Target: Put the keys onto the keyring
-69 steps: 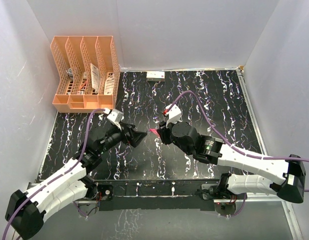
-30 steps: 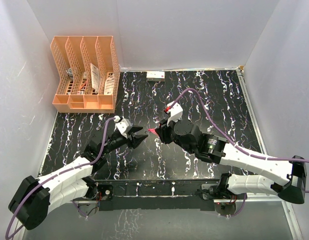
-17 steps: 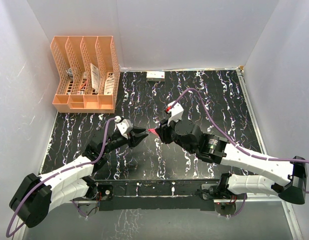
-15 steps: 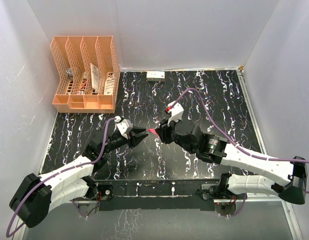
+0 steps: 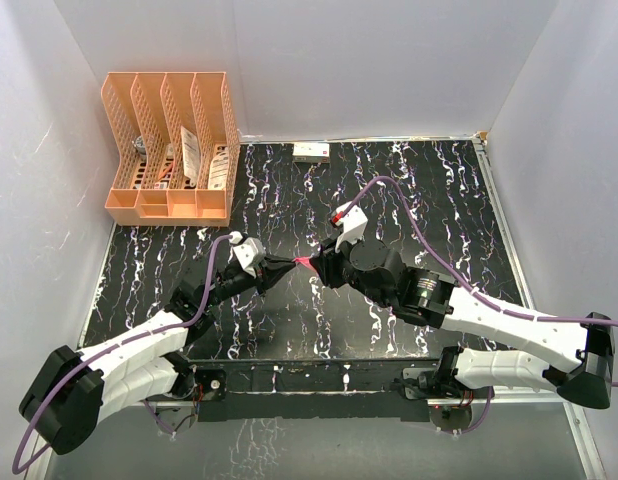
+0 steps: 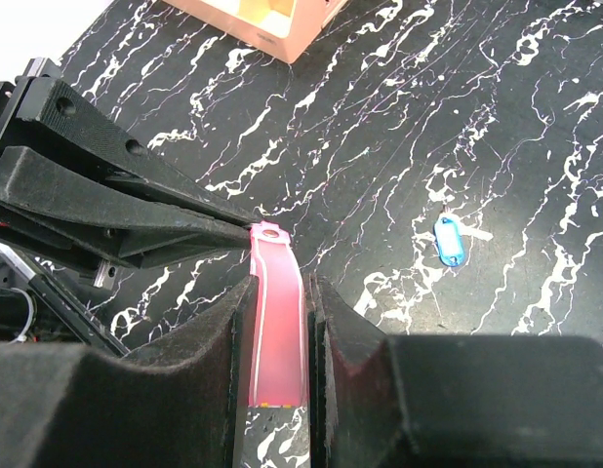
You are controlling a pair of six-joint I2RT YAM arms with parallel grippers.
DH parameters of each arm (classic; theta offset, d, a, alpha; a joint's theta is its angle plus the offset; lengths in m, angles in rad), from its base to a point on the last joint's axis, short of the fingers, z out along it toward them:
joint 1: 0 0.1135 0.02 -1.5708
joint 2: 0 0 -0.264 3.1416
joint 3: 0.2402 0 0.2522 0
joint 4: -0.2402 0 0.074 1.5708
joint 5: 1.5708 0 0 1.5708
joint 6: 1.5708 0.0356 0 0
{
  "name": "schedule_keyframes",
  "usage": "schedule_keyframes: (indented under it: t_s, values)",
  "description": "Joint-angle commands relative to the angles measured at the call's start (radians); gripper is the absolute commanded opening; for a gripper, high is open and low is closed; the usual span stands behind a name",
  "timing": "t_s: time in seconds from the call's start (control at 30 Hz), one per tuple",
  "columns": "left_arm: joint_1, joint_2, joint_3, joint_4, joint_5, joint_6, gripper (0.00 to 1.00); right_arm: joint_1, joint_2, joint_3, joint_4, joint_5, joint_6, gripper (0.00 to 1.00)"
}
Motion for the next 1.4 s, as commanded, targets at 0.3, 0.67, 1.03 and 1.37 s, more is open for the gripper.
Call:
schedule_keyframes:
  t_s: [0.3, 0.67, 1.03, 1.37]
  values:
    - [-0.005, -0.012, 0.05, -0.005, 0.02, 0.017, 0.0, -0.002, -0.016, 0.075, 0.018, 0.004, -0.003, 0.23]
    - [-0.004, -0.022, 0.025, 0.022, 0.069, -0.029, 0.0, -0.002, 0.081, 0.199, 0.008, 0.056, -0.058, 0.24]
    - [-0.006, -0.024, 0.02, 0.049, 0.149, -0.068, 0.0, -0.01, 0.193, 0.273, 0.044, 0.1, -0.112, 0.24]
    - [-0.006, 0.0, 0.013, 0.109, 0.191, -0.102, 0.0, -0.043, 0.272, 0.351, 0.112, 0.076, -0.169, 0.24]
